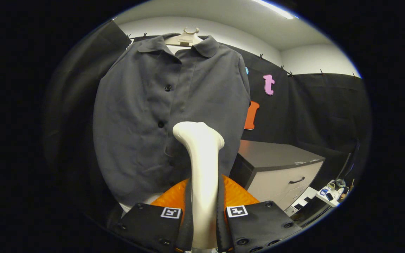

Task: Iron the clothes twice with a garment steamer, once on the left side and once on the right side.

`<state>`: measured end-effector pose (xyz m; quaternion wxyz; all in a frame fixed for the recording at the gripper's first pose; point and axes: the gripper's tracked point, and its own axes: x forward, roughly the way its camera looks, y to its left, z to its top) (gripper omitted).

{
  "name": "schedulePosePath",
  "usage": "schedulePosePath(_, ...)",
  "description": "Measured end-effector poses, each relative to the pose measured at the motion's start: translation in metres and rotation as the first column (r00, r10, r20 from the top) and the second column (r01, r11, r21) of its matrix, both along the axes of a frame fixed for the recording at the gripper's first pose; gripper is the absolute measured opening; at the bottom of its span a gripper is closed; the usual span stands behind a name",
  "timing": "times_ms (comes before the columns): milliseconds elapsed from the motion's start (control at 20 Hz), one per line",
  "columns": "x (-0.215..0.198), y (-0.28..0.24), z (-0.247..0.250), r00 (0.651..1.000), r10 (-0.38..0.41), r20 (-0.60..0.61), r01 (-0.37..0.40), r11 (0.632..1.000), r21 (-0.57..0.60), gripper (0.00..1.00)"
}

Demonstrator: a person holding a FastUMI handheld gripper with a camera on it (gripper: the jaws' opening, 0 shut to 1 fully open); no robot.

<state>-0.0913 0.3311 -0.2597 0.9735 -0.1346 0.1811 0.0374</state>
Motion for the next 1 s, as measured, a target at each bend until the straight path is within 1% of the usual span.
schedulePosePath(400, -0.032, -0.01, -0.044, 0.994, -0.014, -0.105, 0.012, 1.0, -0.017, 0.34)
schedulePosePath(600, -0.04, -0.016, -0.061, 0.989, -0.023, -0.145, 0.017, 0.999, -0.038, 0.34)
schedulePosePath(850, -0.039, -0.017, -0.059, 0.99, -0.038, -0.138, 0.033, 0.999, -0.037, 0.34)
schedulePosePath(1000, -0.038, -0.01, -0.038, 0.994, -0.004, -0.114, 0.004, 1.0, 0.007, 0.34)
